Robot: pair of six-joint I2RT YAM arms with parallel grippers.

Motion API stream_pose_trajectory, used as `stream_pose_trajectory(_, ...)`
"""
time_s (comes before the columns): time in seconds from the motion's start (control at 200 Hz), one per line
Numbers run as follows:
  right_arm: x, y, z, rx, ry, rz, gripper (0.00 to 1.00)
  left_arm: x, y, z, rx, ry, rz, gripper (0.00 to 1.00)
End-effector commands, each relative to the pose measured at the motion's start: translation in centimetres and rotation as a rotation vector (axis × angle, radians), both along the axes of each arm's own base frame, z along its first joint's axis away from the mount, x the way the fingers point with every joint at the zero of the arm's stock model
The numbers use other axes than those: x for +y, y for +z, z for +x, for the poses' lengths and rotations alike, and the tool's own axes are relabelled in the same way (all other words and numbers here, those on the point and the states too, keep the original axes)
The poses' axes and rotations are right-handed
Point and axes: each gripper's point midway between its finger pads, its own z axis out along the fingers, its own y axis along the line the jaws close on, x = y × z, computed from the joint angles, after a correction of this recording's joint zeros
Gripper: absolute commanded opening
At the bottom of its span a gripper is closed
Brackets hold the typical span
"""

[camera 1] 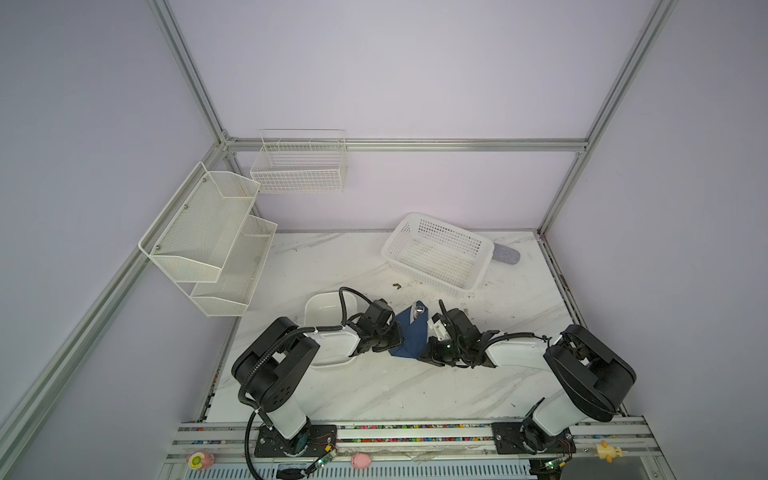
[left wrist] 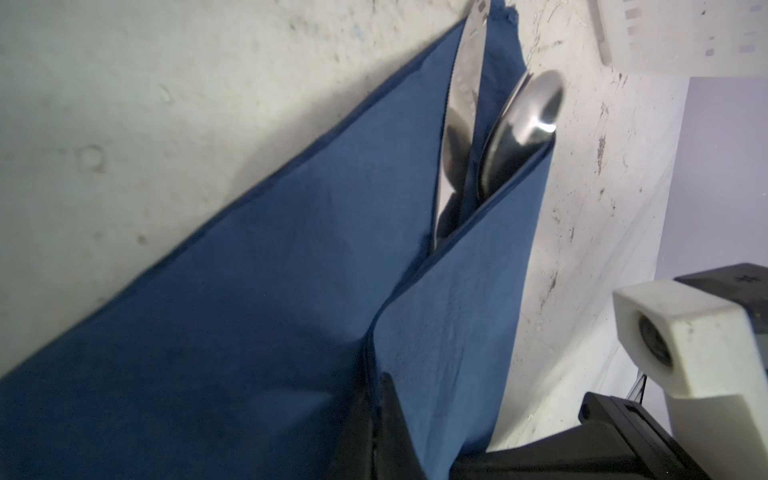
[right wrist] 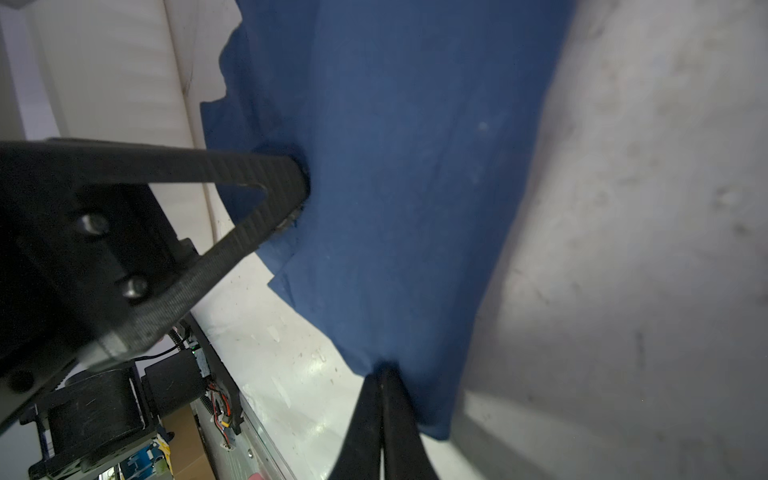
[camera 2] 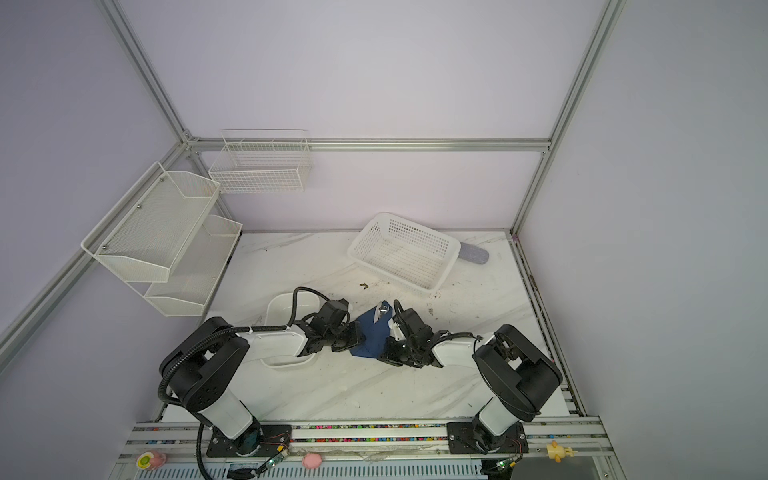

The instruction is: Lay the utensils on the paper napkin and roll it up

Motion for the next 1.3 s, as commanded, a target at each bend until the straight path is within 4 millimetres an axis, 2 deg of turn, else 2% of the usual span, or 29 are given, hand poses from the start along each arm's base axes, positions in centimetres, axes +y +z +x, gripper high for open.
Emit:
stream_pose_trajectory(0.0, -0.4, 0.5, 0.4, -0.033, 0.002, -0.046, 0.07, 1.6, -1.5, -1.4, 0.03, -0.003, 0.075, 0.0)
stream_pose_trajectory(0.135, 0.2, 3.2, 1.1, -0.08, -0.003, 0.002, 0.09, 1.6, -1.5, -1.4, 0.029, -0.002, 0.074, 0.0)
stream_pose_trajectory(0.325, -3.2, 2.4, 3.3, -0.106, -0.211, -0.153, 0.09, 1.9, -1.5, -1.6, 0.026, 0.002, 0.08, 0.0)
stream_pose_trajectory(0.445, -1.8, 3.1, 2.7, -0.125, -0.144, -0.063, 0.09, 1.8, -1.6, -1.8, 0.037, -0.003, 0.077, 0.0)
stream_pose_trajectory(0.5, -1.1, 2.7, 2.0, -0.095, -0.1, -0.031, 0.1, 1.7, -1.6, -1.9, 0.039, -0.005, 0.074, 0.0)
stream_pose_trajectory(0.585, -1.2, 1.6, 1.6, -0.068, -0.069, -0.065, 0.1, 1.6, -1.4, -1.9, 0.034, -0.007, 0.071, 0.0)
stream_pose_trajectory(0.795, -0.1, 1.9, 1.2, -0.057, -0.025, -0.01, 0.1, 1.7, -1.5, -2.1, 0.038, -0.001, 0.074, 0.0)
stream_pose_trajectory(1.045, -2.3, -1.5, -0.4, -0.004, -0.015, -0.125, 0.09, 2.0, -1.2, -2.1, 0.03, -0.004, 0.093, 0.0)
stream_pose_trajectory(1.29, -3.4, -2.4, -0.7, 0.0, -0.027, -0.175, 0.09, 1.6, -1.3, -2.3, 0.042, -0.018, 0.083, 0.0)
